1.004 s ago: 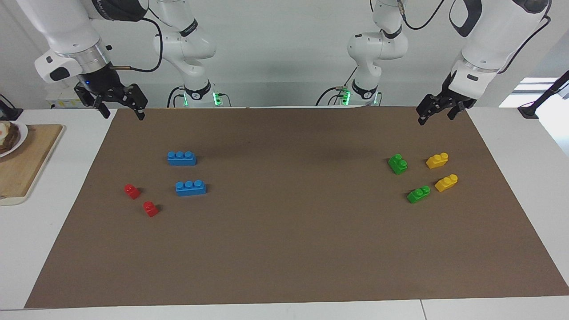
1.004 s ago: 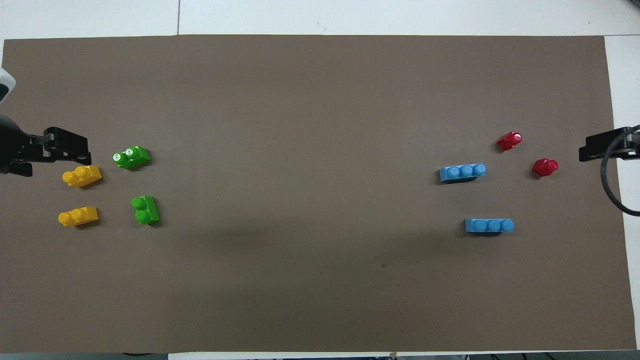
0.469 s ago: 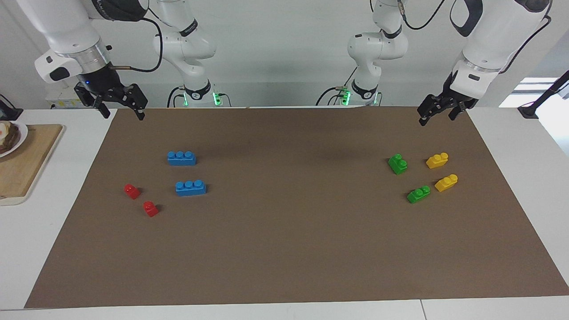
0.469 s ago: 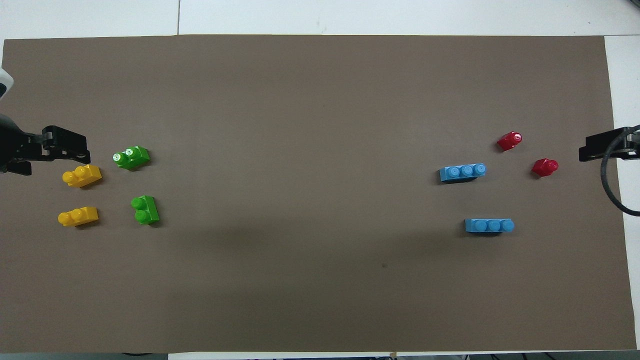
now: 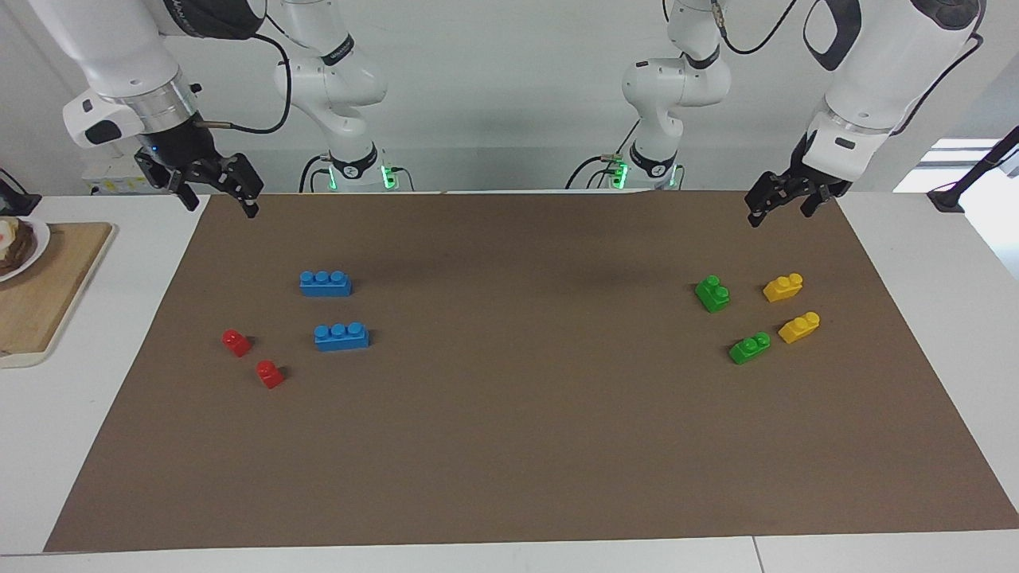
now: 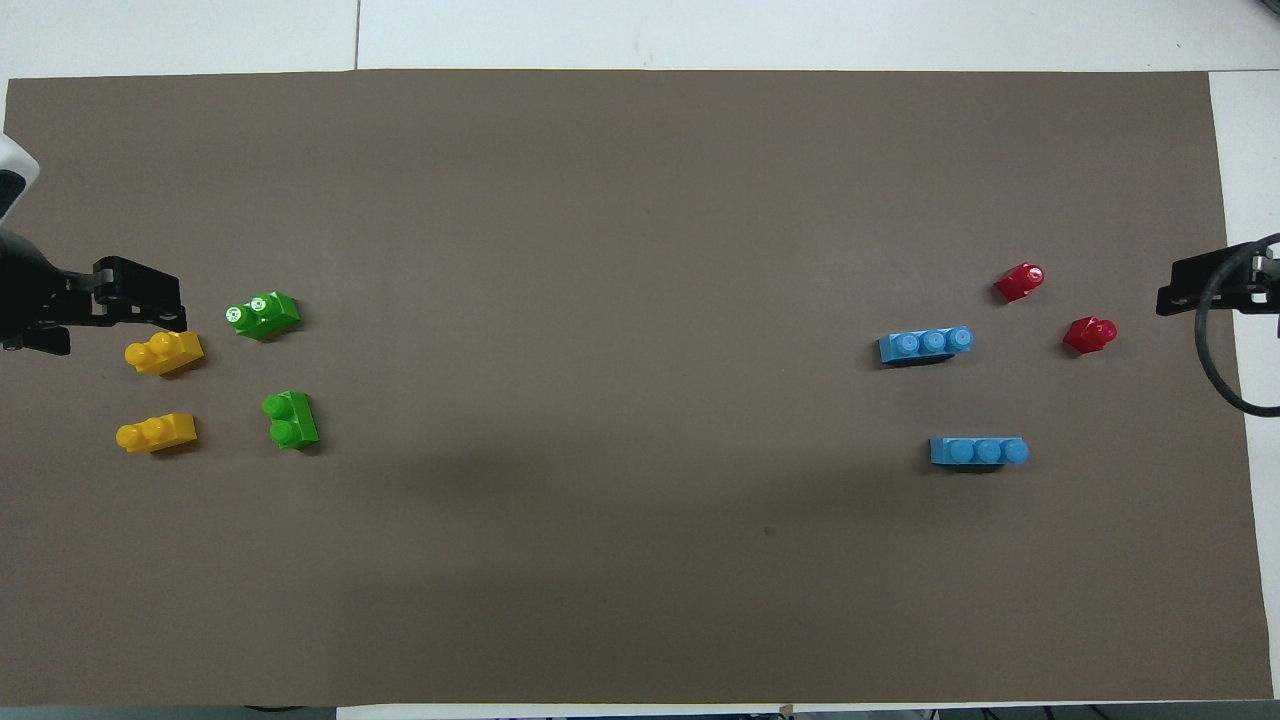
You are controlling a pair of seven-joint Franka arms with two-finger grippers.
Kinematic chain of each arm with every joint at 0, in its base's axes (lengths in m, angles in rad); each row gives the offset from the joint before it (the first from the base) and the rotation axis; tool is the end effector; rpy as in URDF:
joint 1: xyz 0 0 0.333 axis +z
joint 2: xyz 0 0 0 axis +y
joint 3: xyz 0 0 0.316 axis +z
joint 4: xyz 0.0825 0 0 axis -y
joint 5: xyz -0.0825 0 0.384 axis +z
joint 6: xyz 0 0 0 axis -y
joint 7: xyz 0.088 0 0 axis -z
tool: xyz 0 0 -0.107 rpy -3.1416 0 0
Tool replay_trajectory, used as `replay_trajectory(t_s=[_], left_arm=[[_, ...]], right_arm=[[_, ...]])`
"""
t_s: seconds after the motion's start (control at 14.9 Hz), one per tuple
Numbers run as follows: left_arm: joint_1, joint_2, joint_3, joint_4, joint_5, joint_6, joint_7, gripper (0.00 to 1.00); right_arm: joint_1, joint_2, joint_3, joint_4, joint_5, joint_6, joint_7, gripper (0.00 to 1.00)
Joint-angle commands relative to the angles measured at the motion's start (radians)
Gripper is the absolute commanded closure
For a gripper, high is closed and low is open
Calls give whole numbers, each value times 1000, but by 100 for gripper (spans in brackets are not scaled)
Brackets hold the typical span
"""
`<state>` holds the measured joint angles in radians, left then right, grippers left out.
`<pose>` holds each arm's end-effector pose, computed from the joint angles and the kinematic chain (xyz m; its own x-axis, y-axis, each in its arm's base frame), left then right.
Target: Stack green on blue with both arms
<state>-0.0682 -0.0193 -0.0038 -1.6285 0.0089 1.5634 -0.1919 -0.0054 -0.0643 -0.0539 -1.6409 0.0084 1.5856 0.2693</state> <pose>0.5449 -0.0384 0.6073 0.9919 0.1197 -0.0432 0.1191 -0.9927 -0.0175 0.5345 -0.0318 0.6277 0.9465 -0.3227 0.0054 -0.3226 -0.9464 -0.0138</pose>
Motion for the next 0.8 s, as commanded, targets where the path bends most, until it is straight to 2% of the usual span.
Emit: replay_trajectory(t_s=[0.0,0.4,0.54,0.74], left_arm=[[25,-53,8,-92,14,79,15,0],[28,-165,8,-404,16,299,19,0],[28,-159,8,-431,16,313,17,0],[27,-153,7,-490,16,358,11,0]], right_arm=[[1,-40,5,-74,59,40,288,0],[5,-19,8,-123,224,72,968,0],[-10,-3,6,-155,239,112,1053,0],[-21,26,6,-207,258,165,1059,0]])
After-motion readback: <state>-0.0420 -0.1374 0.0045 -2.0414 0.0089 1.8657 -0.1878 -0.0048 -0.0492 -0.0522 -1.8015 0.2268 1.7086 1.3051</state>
